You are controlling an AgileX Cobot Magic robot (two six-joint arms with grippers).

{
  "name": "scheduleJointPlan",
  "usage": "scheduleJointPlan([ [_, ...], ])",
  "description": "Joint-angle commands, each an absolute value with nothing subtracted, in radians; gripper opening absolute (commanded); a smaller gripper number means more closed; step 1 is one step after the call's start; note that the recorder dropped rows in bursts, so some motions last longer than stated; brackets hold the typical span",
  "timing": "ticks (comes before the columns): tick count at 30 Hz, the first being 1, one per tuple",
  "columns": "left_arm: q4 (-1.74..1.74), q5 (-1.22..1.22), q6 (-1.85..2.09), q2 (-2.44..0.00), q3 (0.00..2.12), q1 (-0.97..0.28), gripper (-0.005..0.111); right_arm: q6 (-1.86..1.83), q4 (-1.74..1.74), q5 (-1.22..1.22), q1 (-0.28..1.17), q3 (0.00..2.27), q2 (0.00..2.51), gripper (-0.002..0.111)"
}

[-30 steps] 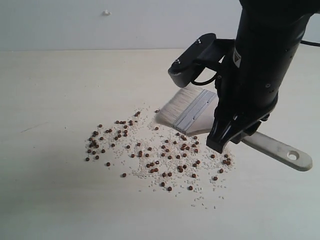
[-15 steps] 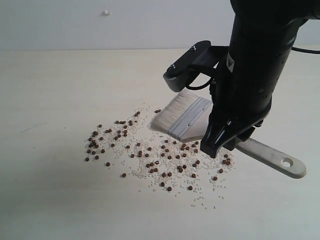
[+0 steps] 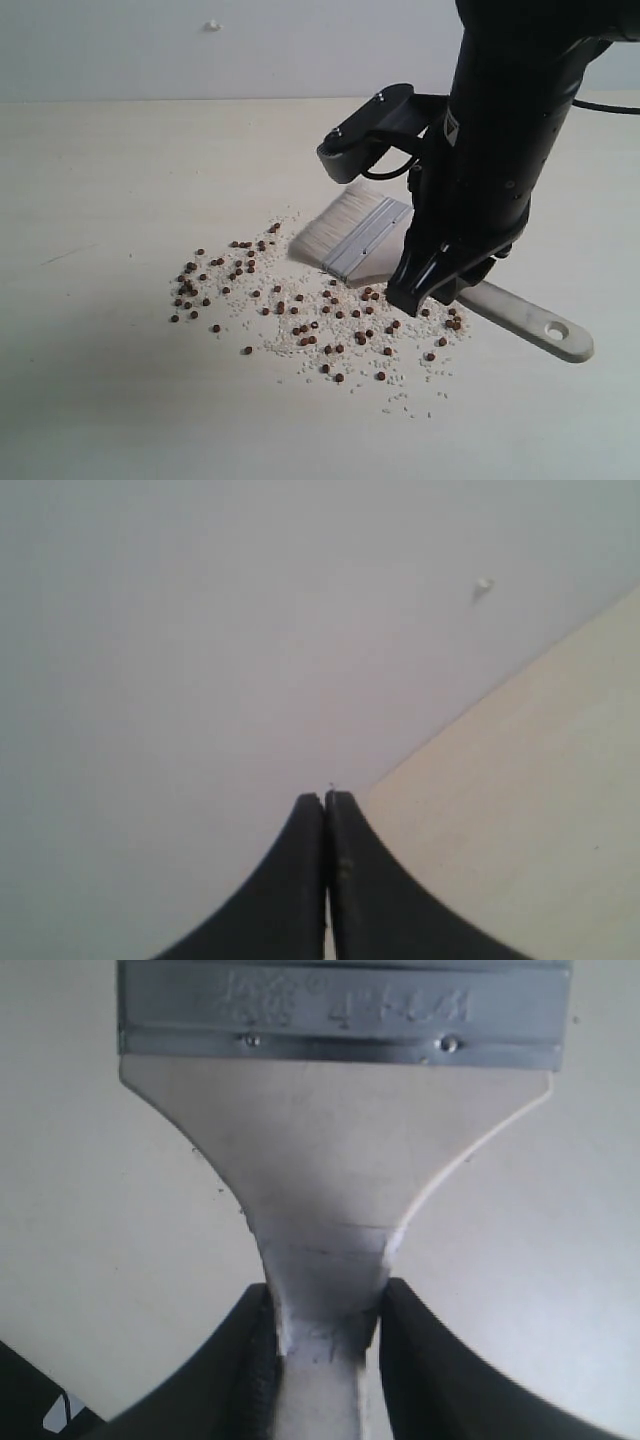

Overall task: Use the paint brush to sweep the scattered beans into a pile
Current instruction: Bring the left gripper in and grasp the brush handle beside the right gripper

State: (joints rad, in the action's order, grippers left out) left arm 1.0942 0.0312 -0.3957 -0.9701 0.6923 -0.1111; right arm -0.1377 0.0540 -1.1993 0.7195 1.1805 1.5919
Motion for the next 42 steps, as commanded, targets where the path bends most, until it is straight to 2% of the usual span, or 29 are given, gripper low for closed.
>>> scheduleJointPlan([
  [1,1.397,0.0,-0.289,-1.022,0.683,-0.271,0.0,-0.155,0.059,-1.171,0.713,1.185,1.628,0.0],
  [4,1.549,0.022,-0.289,-1.044,0.638,-0.385,0.0,-0.155,0.057,-1.151,0.713,1.185,1.644,0.0],
  [5,1.602,0.066,-0.289,-1.063,0.616,-0.461,0.0,-0.155,0.057,-1.143,0.713,1.185,1.65,0.0],
  [13,1.683,0.352,-0.478,-1.258,0.584,-0.865,0.0,-0.193,0.008,-1.107,0.713,1.185,1.65,0.0],
  [19,1.744,0.42,-0.609,-1.409,0.589,-0.888,0.0,-0.196,0.025,-1.095,0.657,1.206,1.64,0.0],
  [24,1.744,0.471,-0.518,-1.531,0.628,-0.888,0.0,-0.258,-0.046,-1.101,0.61,1.206,1.634,0.0],
  [31,1.744,0.417,-0.421,-1.58,0.734,-0.888,0.001,-0.318,-0.14,-1.138,0.594,1.206,1.643,0.0],
  [35,1.744,0.351,-0.332,-1.58,0.751,-0.888,0.018,-0.354,-0.162,-1.149,0.594,1.206,1.663,0.0],
  [37,1.744,0.322,-0.299,-1.58,0.751,-0.888,0.038,-0.382,-0.184,-1.133,0.58,1.206,1.673,0.0],
  [39,1.744,0.316,-0.299,-1.58,0.751,-0.888,0.052,-0.433,-0.245,-1.113,0.55,1.206,1.683,0.0],
  [40,1.744,0.316,-0.303,-1.58,0.751,-0.888,0.057,-0.472,-0.293,-1.106,0.53,1.206,1.69,0.0],
  [42,1.744,0.321,-0.329,-1.58,0.751,-0.888,0.059,-0.539,-0.382,-1.095,0.491,1.206,1.693,0.0],
])
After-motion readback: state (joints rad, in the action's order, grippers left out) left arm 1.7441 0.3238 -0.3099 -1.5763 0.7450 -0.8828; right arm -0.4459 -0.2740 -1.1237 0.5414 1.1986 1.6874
